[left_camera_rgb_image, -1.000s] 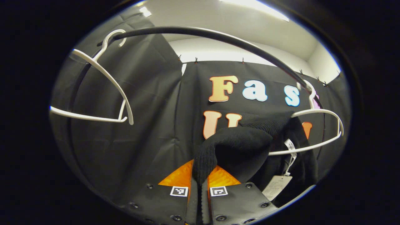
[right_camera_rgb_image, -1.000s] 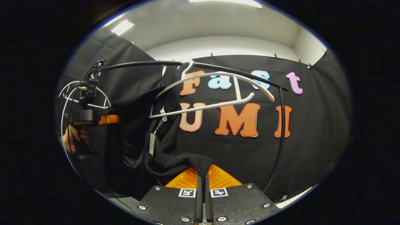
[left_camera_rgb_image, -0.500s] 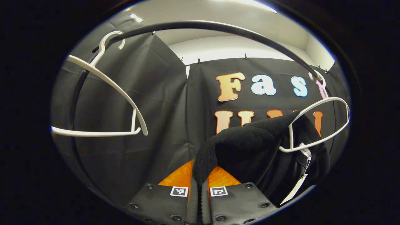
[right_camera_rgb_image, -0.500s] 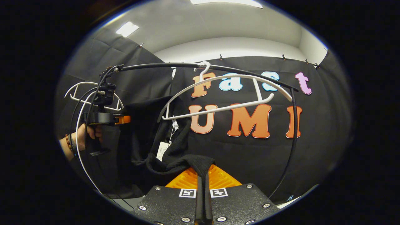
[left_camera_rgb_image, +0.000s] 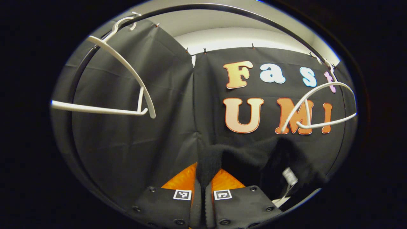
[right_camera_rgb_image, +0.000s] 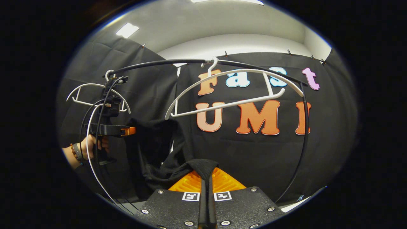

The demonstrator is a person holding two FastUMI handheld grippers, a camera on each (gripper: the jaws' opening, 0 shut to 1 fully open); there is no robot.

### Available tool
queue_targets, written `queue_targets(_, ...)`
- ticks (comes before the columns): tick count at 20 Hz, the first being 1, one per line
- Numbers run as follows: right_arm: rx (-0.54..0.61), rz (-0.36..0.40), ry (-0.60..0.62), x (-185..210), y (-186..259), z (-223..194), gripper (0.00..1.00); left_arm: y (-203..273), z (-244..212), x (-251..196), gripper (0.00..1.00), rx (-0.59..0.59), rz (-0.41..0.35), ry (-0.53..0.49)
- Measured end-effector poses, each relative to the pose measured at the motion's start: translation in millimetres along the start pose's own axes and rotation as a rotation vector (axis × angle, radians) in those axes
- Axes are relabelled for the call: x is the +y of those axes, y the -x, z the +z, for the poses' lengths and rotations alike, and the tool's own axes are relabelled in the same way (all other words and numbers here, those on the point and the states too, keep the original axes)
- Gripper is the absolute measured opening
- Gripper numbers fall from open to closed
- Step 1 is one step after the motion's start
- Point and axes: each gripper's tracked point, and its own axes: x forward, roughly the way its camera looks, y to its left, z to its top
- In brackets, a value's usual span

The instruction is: Grasp the clothes on the hanger with both hands and then place them into the laundry hamper below.

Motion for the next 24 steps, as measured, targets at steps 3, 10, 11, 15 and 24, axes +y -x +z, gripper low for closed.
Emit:
queue_targets(3, 0.029, 0.012, 0.0, 6, 3, -10, 0.02, 13, -13, -3, 0.12, 0.025, -0.014, -0.01)
queue_targets(10, 0.097, 0.077, -0.016, 28, 8, -36, 0.02, 60, -51, -24, 0.12, 0.092, -0.08, -0.061)
queue_targets(11, 0.11, 0.084, -0.019, 31, 11, -41, 0.02, 66, -58, -26, 0.12, 0.106, -0.087, -0.063)
queue_targets(15, 0.167, 0.088, -0.021, 36, 15, -67, 0.02, 79, -90, -37, 0.12, 0.164, -0.118, -0.062)
queue_targets(24, 0.469, 0.026, -0.135, 23, 20, -204, 0.03, 108, -224, -32, 0.12, 0.448, -0.115, -0.123)
